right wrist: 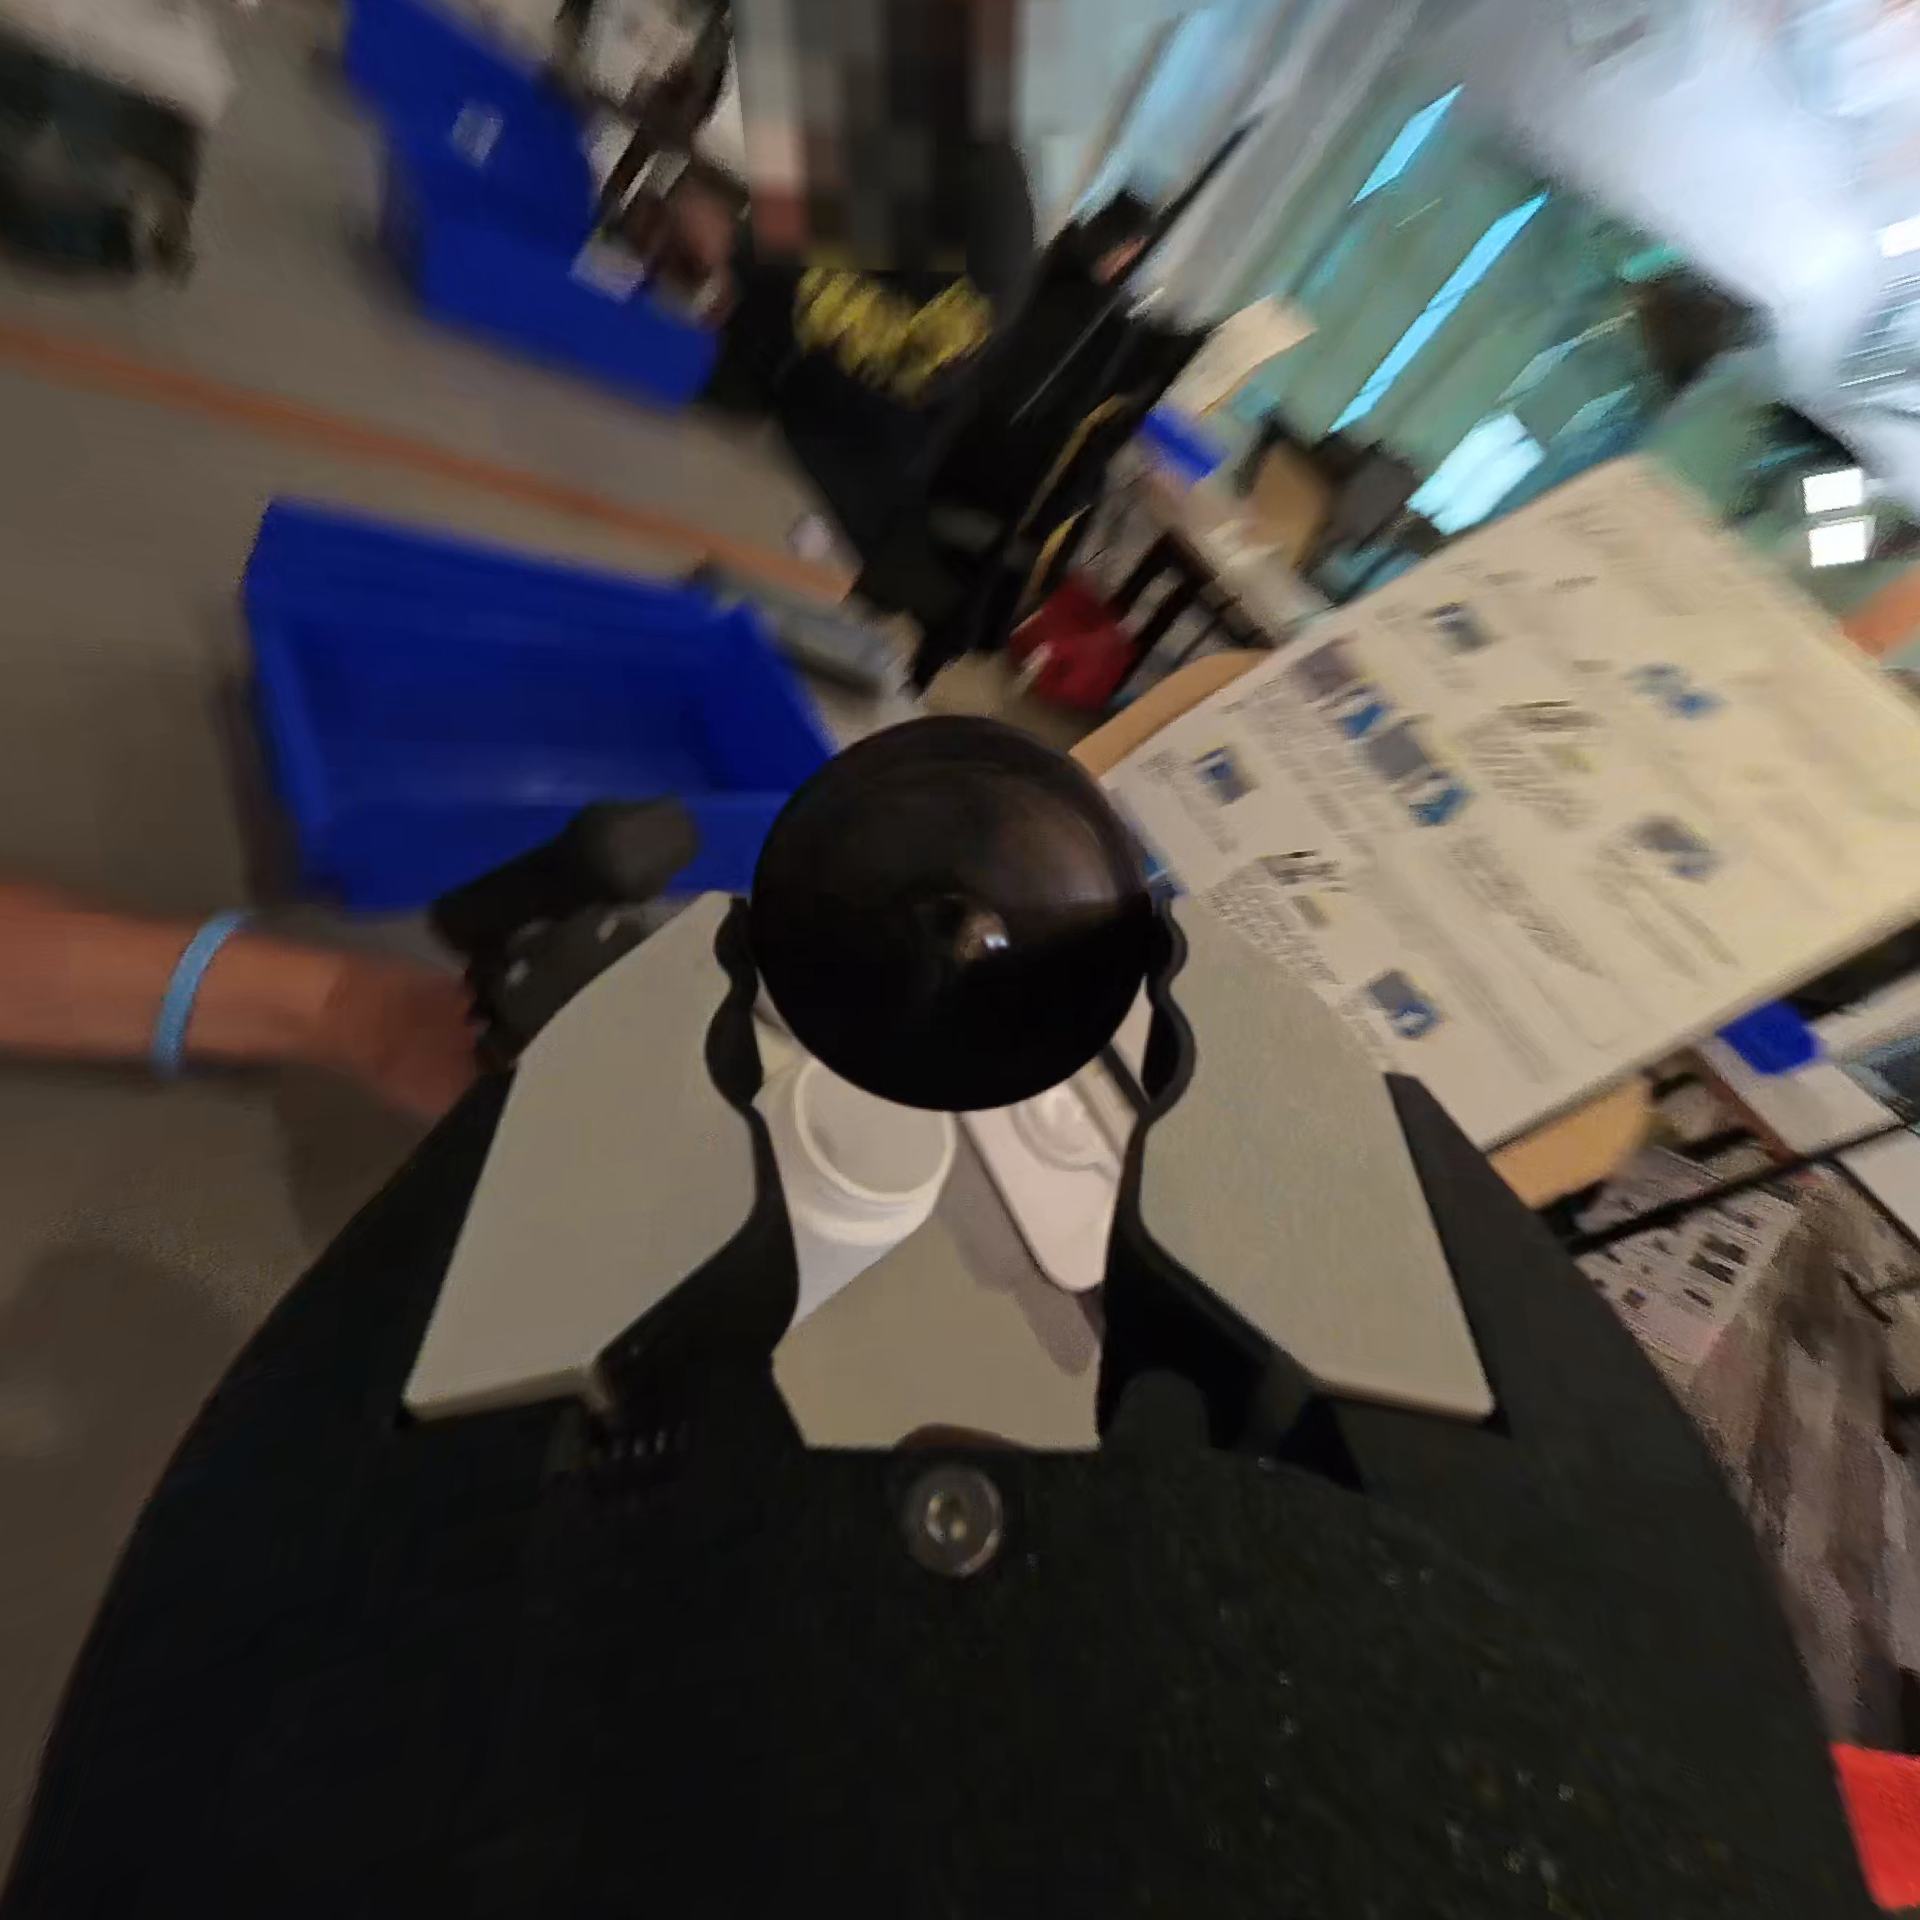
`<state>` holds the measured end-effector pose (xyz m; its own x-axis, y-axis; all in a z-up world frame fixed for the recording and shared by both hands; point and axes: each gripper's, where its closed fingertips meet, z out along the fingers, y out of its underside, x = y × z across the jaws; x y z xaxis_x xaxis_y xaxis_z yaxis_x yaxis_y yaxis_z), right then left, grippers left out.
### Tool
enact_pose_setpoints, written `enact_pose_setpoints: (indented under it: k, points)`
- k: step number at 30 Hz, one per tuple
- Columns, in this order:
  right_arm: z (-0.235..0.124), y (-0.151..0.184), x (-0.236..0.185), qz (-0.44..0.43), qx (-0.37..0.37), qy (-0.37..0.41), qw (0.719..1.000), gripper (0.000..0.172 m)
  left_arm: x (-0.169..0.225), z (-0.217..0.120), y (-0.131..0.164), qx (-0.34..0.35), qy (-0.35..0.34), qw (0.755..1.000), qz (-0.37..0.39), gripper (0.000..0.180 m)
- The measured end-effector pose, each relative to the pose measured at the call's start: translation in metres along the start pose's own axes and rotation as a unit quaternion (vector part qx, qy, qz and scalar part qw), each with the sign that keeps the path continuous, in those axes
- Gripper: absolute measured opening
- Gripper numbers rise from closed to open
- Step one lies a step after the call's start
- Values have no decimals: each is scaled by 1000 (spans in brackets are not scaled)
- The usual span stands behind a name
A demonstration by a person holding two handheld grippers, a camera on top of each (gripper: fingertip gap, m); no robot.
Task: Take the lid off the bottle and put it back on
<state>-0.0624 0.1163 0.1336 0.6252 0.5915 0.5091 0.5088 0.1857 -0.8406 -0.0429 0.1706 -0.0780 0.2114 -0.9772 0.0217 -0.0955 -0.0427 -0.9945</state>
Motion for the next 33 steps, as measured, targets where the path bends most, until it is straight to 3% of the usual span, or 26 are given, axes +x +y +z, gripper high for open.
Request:
enact_pose_setpoints:
  k: [5,8,11,14,16,19,22,27,33]
  points:
    - [-84,-3,58,114,177,186,960,72,1,0,1,0,-2,1000,0,80]
    - [-131,36,97,152,168,293,929,72,1,0,1,-3,-2,1000,2,80]
    - [-167,73,130,215,195,350,890,72,0,0,1,-1,0,1000,-2,80]
    - [-185,132,157,282,127,405,861,72,0,0,1,0,1,1000,-4,80]
    - [-177,178,158,364,58,386,846,72,0,0,2,-2,0,1000,-2,80]
    - [-150,235,137,474,-62,293,828,72,1,0,2,-6,0,1000,1,80]
    - [-129,278,101,527,-191,210,801,72,1,0,2,-5,1,1000,-1,80]
    - [-124,343,27,483,-442,91,750,73,0,-1,3,-4,3,1000,-5,80]
    - [-135,381,-31,364,-583,-42,725,73,1,0,3,-6,3,1000,-2,80]
